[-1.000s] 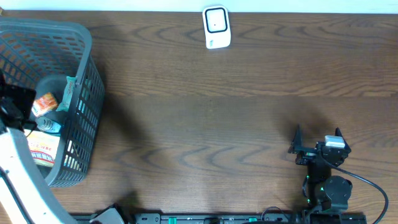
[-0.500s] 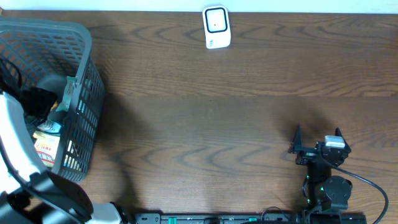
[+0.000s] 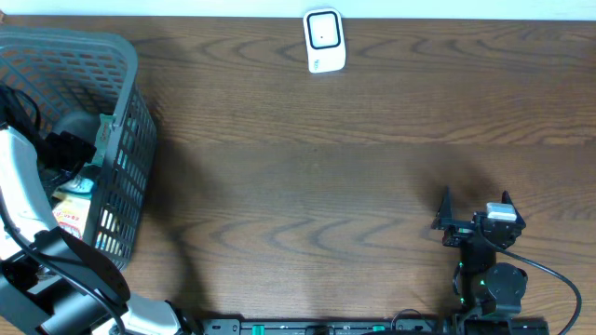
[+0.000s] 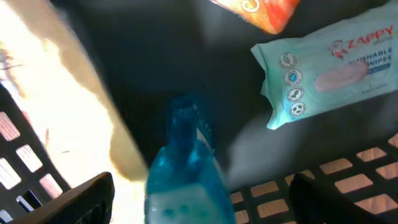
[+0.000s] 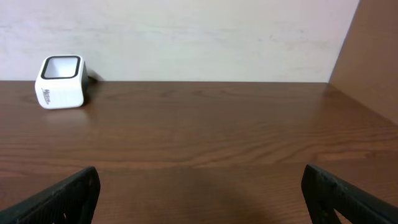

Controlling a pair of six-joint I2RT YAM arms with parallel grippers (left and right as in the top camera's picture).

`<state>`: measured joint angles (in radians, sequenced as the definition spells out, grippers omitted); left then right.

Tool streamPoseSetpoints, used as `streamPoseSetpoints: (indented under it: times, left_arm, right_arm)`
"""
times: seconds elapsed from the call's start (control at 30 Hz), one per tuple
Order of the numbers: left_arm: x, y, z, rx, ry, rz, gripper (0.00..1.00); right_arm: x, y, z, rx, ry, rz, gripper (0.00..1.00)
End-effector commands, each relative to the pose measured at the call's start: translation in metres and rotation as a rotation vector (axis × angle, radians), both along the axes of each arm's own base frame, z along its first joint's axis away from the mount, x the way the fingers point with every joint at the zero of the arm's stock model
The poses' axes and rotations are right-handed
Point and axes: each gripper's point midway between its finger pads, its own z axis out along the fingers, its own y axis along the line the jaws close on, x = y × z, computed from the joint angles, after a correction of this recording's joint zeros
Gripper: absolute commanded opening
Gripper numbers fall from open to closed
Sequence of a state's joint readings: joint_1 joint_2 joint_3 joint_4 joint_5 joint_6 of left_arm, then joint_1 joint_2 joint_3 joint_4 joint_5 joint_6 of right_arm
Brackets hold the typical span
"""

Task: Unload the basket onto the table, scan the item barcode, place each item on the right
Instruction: 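Reach the left gripper into the basket toward the teal bottle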

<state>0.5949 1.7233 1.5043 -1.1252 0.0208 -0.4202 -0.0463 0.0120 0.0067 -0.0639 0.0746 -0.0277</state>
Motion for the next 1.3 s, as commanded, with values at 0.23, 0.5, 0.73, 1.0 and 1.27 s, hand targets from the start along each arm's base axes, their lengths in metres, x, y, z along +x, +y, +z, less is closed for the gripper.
streamPoseSetpoints:
  times: [0.23,0.5,0.73,1.0,1.27]
  left_arm:
    - [0.003,0.005,0.004,0.018,-0.010,-0.026,0.80]
    - [-0.004,-0.003,-0.007,-0.007,0.023,-0.029,0.54]
    - [-0.004,-0.015,-0.024,-0.022,0.045,-0.051,0.54]
    - [0.000,-0.028,-0.038,-0.028,0.051,-0.087,0.54]
    - [0.001,-0.030,-0.036,-0.025,0.047,-0.092,0.22]
  right_arm:
    - [0.000,0.003,0.000,-0.011,0.001,0.015,0.99]
    - [0.000,0.003,0.000,-0.011,0.001,0.015,0.99]
    - [0.000,0.003,0.000,-0.011,0.001,0.014,0.99]
    - [0.000,0.003,0.000,-0.011,0.001,0.015,0.99]
    - [0.000,0.003,0.000,-0.011,0.001,0.014,0.99]
